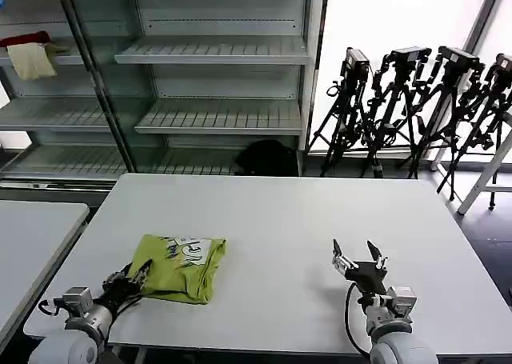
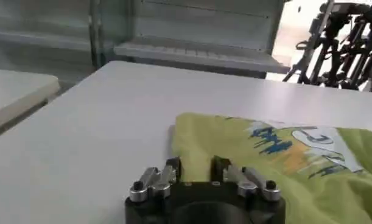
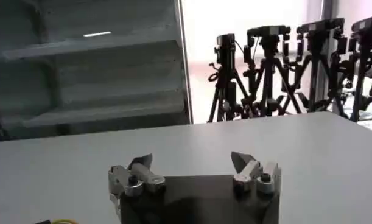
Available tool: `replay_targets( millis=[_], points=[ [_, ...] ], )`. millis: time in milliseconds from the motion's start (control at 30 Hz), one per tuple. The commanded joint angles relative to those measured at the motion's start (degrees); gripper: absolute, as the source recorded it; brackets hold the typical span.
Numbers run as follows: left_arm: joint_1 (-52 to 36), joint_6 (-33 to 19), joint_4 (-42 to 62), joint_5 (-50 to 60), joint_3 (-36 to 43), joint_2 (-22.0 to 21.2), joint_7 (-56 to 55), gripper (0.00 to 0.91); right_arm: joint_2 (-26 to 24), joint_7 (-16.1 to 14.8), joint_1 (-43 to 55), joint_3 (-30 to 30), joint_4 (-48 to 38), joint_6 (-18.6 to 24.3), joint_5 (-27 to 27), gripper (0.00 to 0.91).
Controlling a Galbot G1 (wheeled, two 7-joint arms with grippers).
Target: Fold and organize the clothes.
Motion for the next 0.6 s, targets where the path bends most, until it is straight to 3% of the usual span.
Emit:
replay_targets(
  millis=[33,400,600],
  points=[
    [-0.3,-0.2,0.4,-1.9,-0.2,-0.4,1.9,0.0,0.0,0.1,-0.1,0.1,0.0,0.0,0.0,0.907],
    [0.1,-6.9,-0.7,2.9,-4.7,1.3,4.5,0.0,-0.1,0.4,-0.3,0.5,0.0,0.0,0.2,0.907],
    [-0.6,-8.5,-0.8,9.1,-14.6,8.9,7.8,0.0,-0.3,0.4,-0.3,0.8,-0.7,0.3,0.5,0.907]
  ],
)
